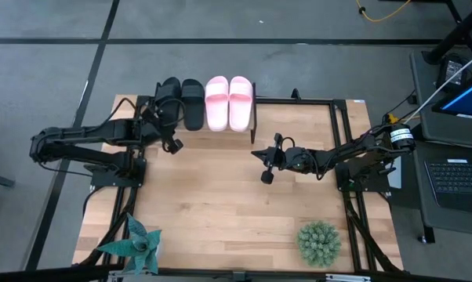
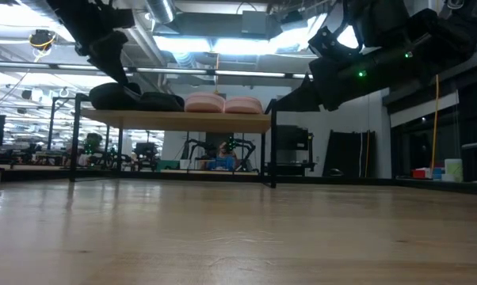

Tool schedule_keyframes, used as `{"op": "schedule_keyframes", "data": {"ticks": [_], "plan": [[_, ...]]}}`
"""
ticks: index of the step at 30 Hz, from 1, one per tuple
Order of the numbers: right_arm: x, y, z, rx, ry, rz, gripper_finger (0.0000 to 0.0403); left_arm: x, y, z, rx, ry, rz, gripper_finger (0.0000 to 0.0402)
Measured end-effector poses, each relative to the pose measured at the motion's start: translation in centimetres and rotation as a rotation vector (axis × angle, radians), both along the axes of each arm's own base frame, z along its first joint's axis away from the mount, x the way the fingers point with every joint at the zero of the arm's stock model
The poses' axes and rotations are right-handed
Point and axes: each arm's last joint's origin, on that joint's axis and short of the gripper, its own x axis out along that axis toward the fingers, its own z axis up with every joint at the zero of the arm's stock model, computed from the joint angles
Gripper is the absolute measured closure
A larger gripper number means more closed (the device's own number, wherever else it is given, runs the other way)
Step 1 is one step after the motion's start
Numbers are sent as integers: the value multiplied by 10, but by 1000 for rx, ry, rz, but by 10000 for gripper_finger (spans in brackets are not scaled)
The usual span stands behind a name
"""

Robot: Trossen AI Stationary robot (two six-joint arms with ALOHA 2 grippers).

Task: Pick and place slides into the shelf
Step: Put the black slide on the shelf

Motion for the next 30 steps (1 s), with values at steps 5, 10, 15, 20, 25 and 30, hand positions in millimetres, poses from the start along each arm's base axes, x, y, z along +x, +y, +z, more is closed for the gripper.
{"op": "schedule_keyframes", "data": {"ticks": [5, 10, 15, 20, 25, 30], "plan": [[0, 0, 0, 1, 0, 0, 399, -2, 3, -1, 1, 10, 26, 401], [0, 0, 0, 1, 0, 0, 398, -5, 4, 1, -3, 33, 42, 401], [0, 0, 0, 1, 0, -1, 398, -6, 4, 12, 2, 11, 44, 401], [0, 0, 0, 2, 0, -1, 398, -6, 3, 13, -27, -3, 47, 401], [0, 0, 0, 2, -1, -1, 398, -4, 3, 8, -61, 28, 65, 401], [0, 0, 0, 2, -1, -1, 398, 3, 5, 2, -75, 76, 70, 401]]}}
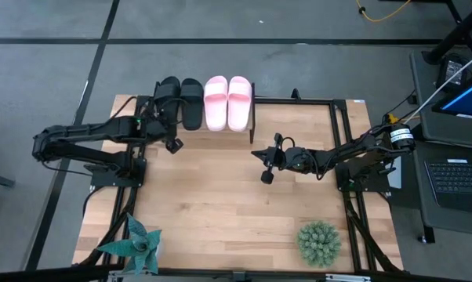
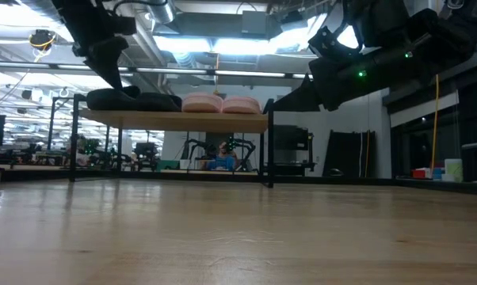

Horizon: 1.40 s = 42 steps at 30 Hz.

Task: Pick and place slides into the shelf
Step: Put the black slide on the shelf

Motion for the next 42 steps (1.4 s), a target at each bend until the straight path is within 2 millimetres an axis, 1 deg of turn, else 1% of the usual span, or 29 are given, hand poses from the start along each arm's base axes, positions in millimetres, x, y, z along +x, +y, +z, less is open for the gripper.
{"op": "schedule_keyframes", "data": {"ticks": [7, 20, 30, 37, 42], "plan": [[0, 0, 0, 0, 0, 0, 398, 8, 2, -7, -8, 48, -1, 401], [0, 0, 0, -1, 0, 0, 398, 6, 1, -5, -10, 36, -1, 401], [0, 0, 0, 0, -1, 0, 398, 7, 0, -6, -53, 18, -2, 401], [0, 0, 0, 0, -1, 0, 398, 9, -3, -7, -104, 0, -44, 401], [0, 0, 0, 0, -1, 2, 398, 9, -2, -6, -87, 15, -62, 401]]}}
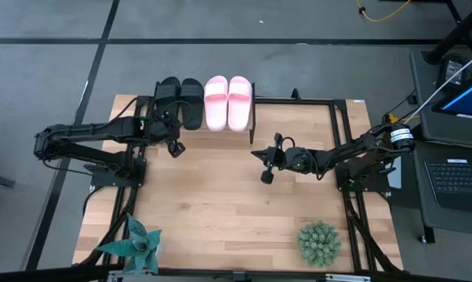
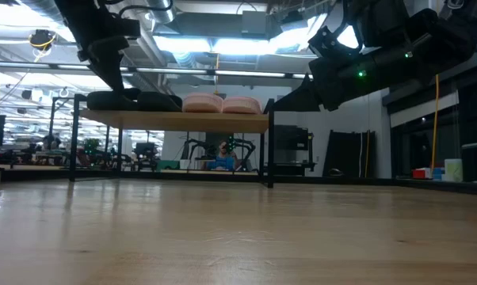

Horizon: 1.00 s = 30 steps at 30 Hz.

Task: Pick and place slides into the shelf
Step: Put the black slide on the shelf

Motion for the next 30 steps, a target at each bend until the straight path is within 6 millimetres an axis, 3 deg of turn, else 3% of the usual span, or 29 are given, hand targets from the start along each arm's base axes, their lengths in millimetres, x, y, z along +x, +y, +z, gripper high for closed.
{"op": "schedule_keyframes", "data": {"ticks": [6, 10, 18, 30], "plan": [[0, 0, 0, -1, 0, 0, 398, 2, -3, 13, 78, -100, -106, 401], [0, 0, 0, -2, 0, 0, 398, -5, -3, 19, 132, -120, -83, 401], [0, 0, 0, -2, 0, 0, 398, -18, 0, 0, 92, 31, 58, 401], [0, 0, 0, 0, -1, 0, 398, -18, -2, -6, 56, 26, 53, 401]]}}
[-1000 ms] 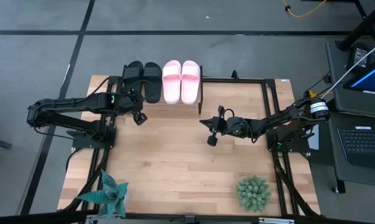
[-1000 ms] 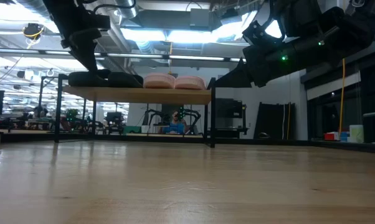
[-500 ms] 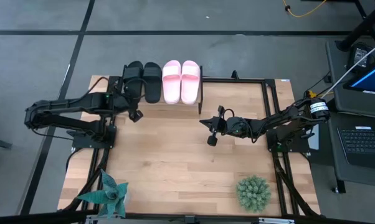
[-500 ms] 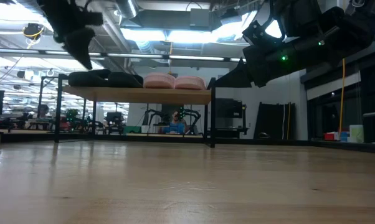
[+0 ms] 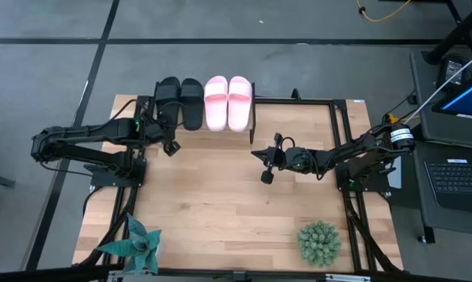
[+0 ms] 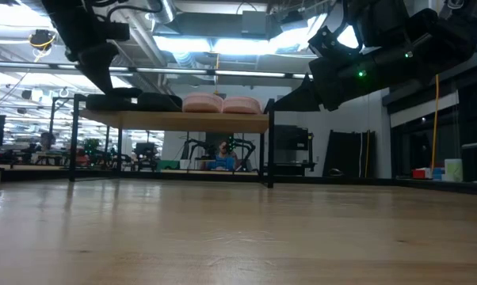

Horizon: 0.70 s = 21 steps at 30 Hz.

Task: Pick and place slides into the shelf
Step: Put the black slide on the shelf, then return to Home Position

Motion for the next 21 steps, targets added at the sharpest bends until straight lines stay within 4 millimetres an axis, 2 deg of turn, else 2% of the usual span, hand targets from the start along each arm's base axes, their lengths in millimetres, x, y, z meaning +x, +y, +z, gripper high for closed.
{"op": "schedule_keyframes", "data": {"ticks": [4, 14, 21], "plan": [[0, 0, 0, 0, 0, 0, 398, 3, -2, 5, 16, -40, -45, 401], [0, 0, 0, -2, 1, 1, 398, 2, -9, 55, 184, -190, -110, 401], [0, 0, 0, 6, -5, 9, 398, -5, -17, 68, 249, -367, -200, 401]]}}
